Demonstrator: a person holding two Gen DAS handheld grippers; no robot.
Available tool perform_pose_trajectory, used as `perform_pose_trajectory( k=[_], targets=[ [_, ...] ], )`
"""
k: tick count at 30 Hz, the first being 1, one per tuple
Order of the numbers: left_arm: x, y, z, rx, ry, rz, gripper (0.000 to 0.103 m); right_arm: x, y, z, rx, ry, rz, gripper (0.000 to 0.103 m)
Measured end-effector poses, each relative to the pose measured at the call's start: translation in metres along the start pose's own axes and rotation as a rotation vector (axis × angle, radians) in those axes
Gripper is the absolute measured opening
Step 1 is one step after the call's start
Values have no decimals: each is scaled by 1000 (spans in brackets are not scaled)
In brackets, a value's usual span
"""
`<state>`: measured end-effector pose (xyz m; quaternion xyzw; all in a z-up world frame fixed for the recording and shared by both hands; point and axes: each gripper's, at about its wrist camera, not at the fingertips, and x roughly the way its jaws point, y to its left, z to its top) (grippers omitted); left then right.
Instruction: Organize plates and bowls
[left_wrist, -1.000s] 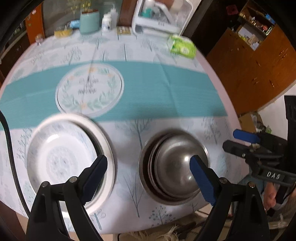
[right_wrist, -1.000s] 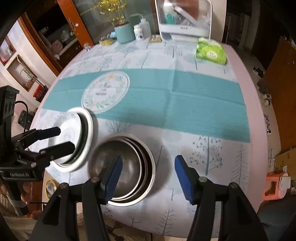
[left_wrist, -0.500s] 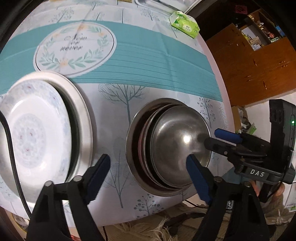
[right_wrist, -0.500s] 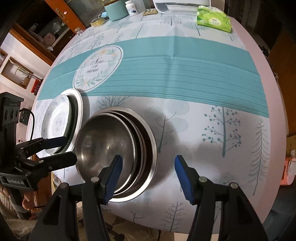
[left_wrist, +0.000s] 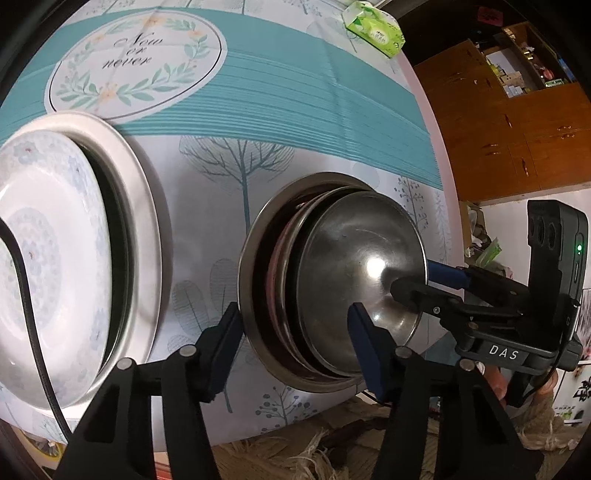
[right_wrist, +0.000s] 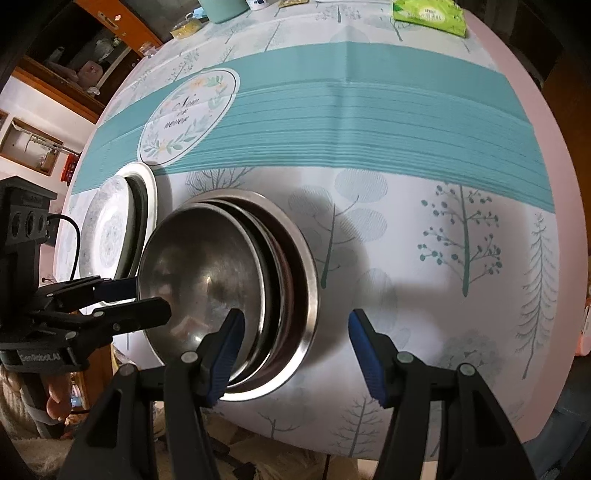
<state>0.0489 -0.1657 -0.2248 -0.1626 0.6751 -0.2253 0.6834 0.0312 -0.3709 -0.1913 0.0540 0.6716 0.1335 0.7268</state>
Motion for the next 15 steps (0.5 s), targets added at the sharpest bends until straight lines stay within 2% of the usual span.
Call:
perform_pose_trajectory(
  k=[13,15],
  targets=[
    [14,-1,5,-15,58,9,46,8,-1,1,45,63,67,37],
    [18,-2,4,-15,70,10,44,8,-2,1,52,66,56,33]
  ],
)
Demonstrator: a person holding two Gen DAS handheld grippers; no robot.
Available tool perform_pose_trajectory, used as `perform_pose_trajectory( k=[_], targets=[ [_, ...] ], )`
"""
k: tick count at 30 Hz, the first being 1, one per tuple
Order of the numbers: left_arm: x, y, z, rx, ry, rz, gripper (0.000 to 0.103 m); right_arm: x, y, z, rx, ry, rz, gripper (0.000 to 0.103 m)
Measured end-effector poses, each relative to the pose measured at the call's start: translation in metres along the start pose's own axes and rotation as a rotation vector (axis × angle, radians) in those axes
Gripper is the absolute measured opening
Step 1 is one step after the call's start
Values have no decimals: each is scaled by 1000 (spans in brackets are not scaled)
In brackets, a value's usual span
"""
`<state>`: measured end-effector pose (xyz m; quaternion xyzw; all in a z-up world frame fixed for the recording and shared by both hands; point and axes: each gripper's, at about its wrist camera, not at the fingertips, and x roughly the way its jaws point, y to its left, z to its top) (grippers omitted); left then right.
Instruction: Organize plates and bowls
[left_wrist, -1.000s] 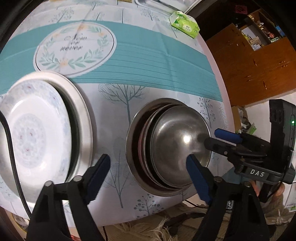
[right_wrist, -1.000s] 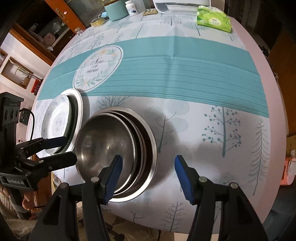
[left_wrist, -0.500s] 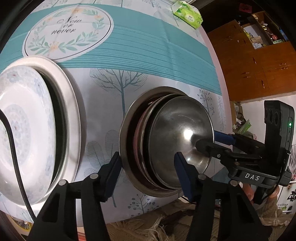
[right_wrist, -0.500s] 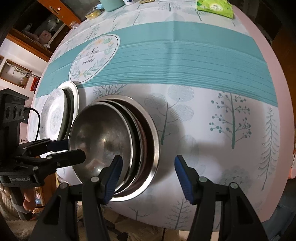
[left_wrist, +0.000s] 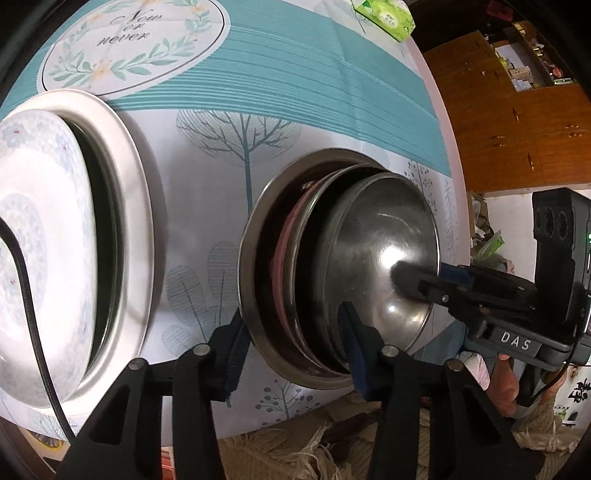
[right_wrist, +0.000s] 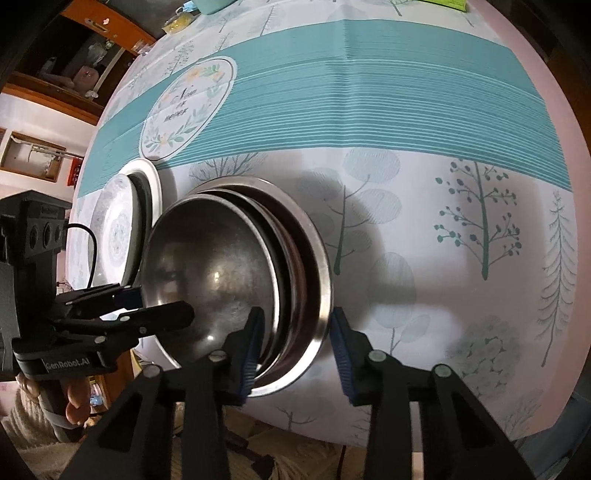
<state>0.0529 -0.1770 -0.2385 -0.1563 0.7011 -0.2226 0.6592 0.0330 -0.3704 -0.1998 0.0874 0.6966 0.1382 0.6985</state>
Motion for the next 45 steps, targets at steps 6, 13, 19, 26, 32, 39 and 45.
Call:
perform_pose_trajectory(
  k=[6,13,19,26,32,39,45],
  targets=[
    [3,-4,3,0,4,27,45,-1,-3,0,31,13,11,30],
    [3,-6,4,-7,7,55,45,-1,-2,-1,35,32,6,27],
    [-3,-9,0,-3,-10,71,45,-6,0,-1,23,26,3,27],
    [-15,-12,-12,-5,-35,88,45,-12,5,-2,2,24,0,26],
    [-33,-13,-29,-22,-76,106,45,-22,16,-3,-40,10,9,26],
    [-59,-7,-51,-61,-119,142,45,-32,38,-3,-110,-8,37,26],
    [-89,9,-70,-97,-164,150,45,-31,65,-4,-163,-4,49,26]
  ],
)
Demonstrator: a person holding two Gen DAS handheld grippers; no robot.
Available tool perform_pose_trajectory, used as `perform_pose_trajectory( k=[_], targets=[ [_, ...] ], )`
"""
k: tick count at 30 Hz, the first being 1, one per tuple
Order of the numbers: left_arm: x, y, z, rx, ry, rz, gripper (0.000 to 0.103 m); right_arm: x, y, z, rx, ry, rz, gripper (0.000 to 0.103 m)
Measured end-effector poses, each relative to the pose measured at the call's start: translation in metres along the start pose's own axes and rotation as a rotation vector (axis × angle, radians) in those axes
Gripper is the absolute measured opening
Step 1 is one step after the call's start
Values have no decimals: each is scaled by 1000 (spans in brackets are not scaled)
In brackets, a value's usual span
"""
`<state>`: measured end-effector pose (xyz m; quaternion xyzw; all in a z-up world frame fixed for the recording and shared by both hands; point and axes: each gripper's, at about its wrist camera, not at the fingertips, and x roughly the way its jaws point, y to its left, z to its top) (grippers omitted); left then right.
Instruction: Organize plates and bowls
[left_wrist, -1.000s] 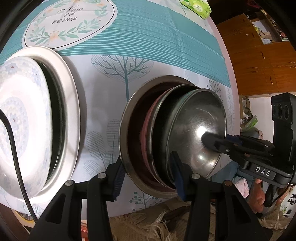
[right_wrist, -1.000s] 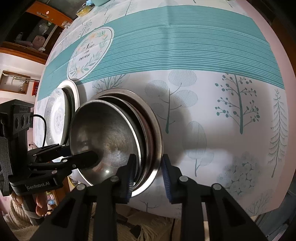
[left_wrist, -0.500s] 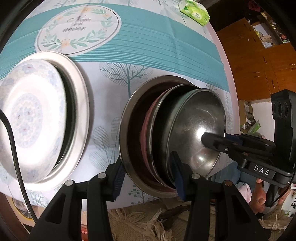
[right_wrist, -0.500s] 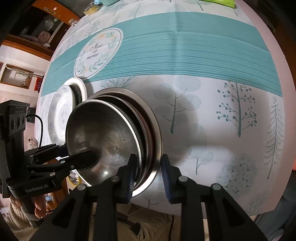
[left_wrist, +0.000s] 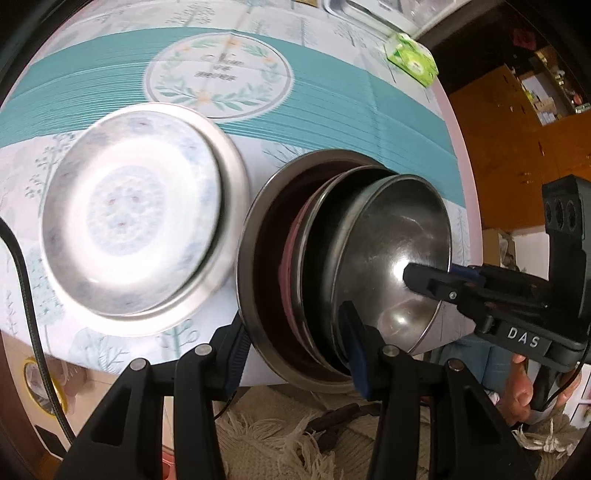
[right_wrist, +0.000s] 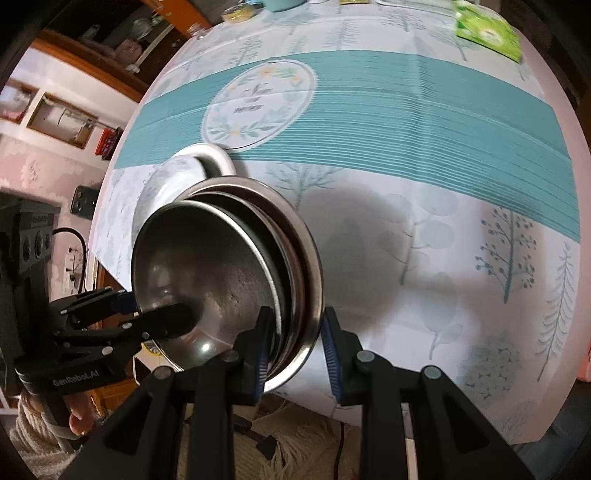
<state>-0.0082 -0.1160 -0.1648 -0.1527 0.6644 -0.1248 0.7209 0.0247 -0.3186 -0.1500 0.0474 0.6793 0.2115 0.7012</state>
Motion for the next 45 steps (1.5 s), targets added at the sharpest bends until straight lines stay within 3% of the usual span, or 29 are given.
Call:
perform_pose_trajectory(
  k=[9,23,31,45],
  targets=[
    [-24,37,4,-3,-12,-14,45,8,42,13,-12,-1,-23,26],
    [-31,112,51,70,50,-21,45,49,110,46,88,15,-70,26],
    [-20,138,73,116,90,-24,45,70,126,59,158,22,-89,26],
    [-12,159,84,142,130,-33,45,89,140,69,203,26,-105,26]
  ],
)
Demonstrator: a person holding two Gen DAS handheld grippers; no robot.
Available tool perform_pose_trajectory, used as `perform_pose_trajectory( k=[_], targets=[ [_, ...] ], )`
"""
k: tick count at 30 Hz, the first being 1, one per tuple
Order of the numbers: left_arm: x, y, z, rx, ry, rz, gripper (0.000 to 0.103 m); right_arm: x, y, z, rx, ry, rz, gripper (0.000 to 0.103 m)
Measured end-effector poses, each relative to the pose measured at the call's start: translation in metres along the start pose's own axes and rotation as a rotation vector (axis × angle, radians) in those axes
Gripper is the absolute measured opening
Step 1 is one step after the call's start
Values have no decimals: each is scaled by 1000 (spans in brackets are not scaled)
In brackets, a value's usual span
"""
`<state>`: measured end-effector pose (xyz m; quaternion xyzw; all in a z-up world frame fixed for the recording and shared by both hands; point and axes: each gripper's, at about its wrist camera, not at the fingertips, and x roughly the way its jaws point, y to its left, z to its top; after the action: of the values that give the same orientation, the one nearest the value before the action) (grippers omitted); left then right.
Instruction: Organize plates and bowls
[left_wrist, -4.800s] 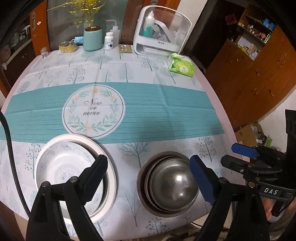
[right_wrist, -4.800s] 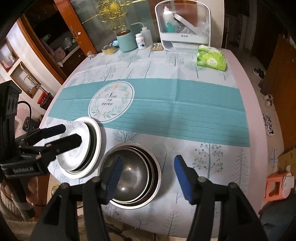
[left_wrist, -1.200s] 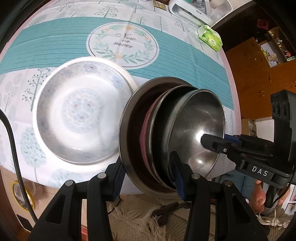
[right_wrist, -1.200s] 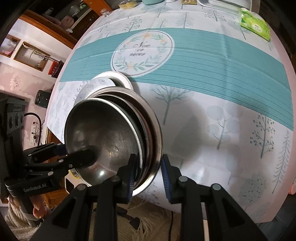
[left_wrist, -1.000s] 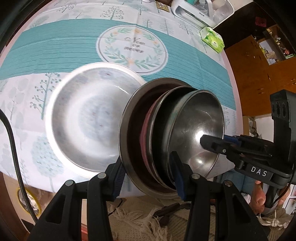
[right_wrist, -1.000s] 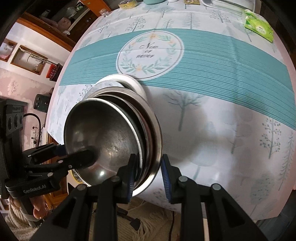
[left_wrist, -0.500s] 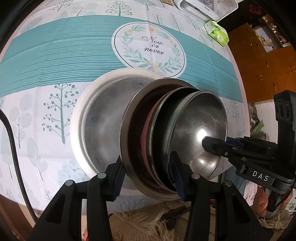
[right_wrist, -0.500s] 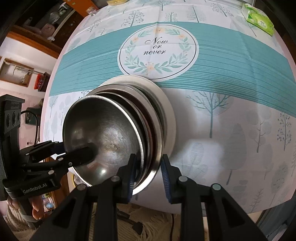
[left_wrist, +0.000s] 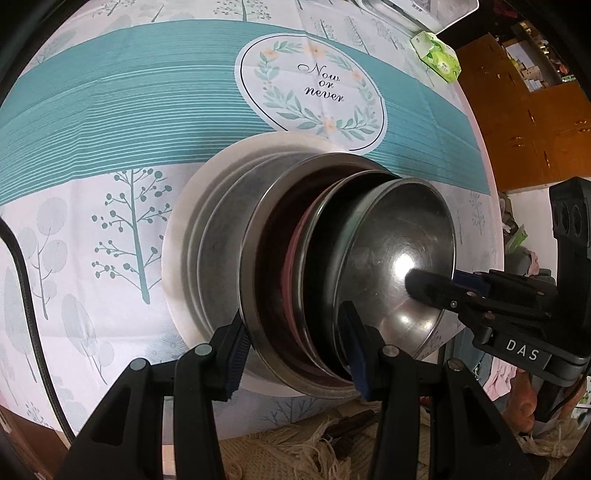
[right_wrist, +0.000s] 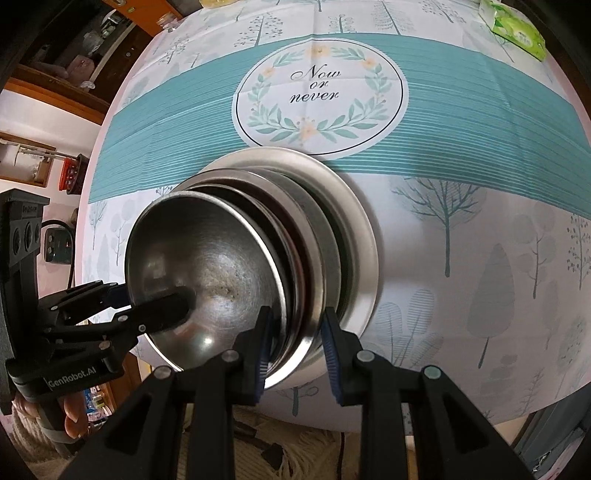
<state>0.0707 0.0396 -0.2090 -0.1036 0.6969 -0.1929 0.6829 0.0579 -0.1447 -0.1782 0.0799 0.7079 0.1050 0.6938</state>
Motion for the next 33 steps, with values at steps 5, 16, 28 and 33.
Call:
perform_pose_trajectory(
  k=[5,16,28,33],
  targets=[
    [2,5,-2,6,12,0,45,5,1,-1,11,5,0,26],
    [7,2,-4,32,15,9,45,6,1,-2,26,-19,-15,26],
    [13,0,1,42,3,21,47,7,-2,0,35,-47,-25,27],
    [10,-3,1,55,-30,23,57,7,-3,-1,36,-69,-17,30]
  ],
)
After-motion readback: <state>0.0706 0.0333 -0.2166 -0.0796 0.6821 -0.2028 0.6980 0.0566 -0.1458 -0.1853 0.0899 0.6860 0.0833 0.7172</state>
